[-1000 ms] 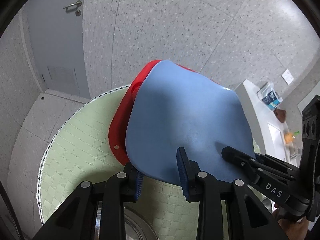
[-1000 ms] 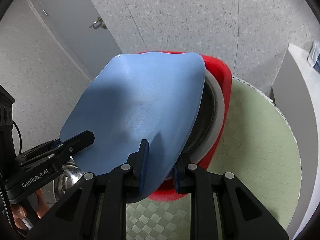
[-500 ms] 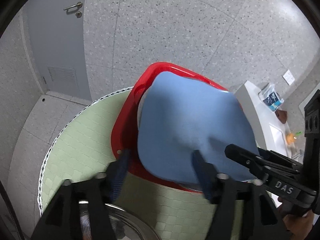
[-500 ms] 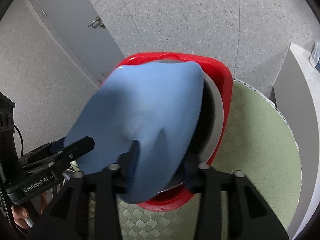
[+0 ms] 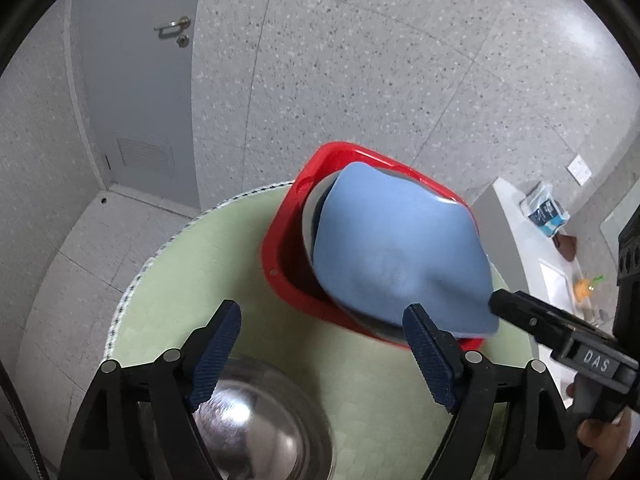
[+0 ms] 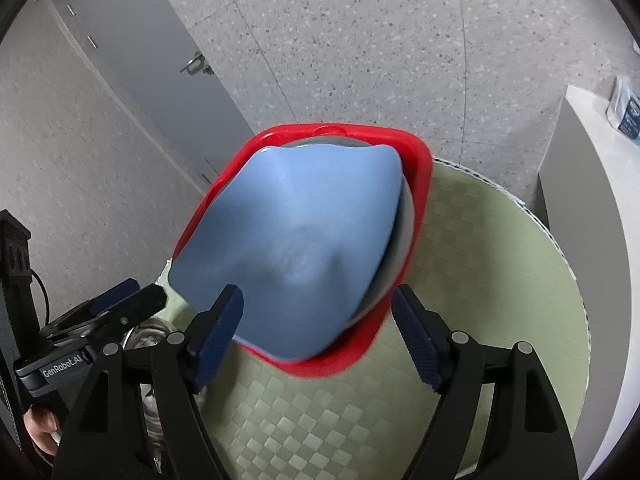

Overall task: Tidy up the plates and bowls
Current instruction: 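Lower the blue plate onto the bowl in the basin and release, then grasp the rim of a medium steel bowl with both grippers, then carry the steel bowl onto another steel bowl and open both grippers, then move both grippers to the small steel bowl and grasp its rim, then carry the small steel bowl onto the stacked steel bowls and release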

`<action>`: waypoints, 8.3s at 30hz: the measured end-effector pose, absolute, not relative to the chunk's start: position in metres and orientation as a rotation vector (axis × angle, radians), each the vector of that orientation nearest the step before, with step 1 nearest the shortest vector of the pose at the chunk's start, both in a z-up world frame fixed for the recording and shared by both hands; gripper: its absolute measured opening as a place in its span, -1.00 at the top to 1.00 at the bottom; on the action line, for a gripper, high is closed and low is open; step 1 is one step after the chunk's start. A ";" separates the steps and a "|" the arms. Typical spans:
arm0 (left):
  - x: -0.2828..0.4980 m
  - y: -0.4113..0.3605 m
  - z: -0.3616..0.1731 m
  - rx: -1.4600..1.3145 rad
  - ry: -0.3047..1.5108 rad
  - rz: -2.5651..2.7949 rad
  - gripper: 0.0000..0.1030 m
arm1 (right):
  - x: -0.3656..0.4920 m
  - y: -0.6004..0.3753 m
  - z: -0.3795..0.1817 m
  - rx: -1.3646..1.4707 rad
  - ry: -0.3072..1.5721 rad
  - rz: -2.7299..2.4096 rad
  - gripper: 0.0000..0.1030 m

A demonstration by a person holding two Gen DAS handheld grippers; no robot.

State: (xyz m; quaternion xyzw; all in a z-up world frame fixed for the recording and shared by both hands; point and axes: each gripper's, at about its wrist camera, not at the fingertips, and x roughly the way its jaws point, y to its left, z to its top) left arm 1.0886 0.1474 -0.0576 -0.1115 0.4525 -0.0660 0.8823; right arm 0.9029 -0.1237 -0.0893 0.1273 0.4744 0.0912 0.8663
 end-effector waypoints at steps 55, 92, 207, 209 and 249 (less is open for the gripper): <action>0.826 0.202 -0.106 -0.129 1.126 -0.148 0.68 | 0.708 0.029 -0.182 0.215 1.193 0.349 0.57; 0.922 0.233 -0.057 -0.213 1.018 -0.099 0.69 | 0.821 0.036 -0.131 0.132 1.107 0.428 0.57; 0.966 0.021 -0.067 -0.190 0.968 -0.215 0.74 | 0.780 -0.159 -0.110 0.141 1.048 0.347 0.49; 0.959 0.044 -0.059 -0.196 0.950 -0.196 0.74 | 0.786 -0.135 -0.104 0.134 1.038 0.367 0.49; 0.968 0.227 -0.086 -0.236 1.041 -0.129 0.67 | 0.834 0.059 -0.129 -0.046 1.081 0.276 0.42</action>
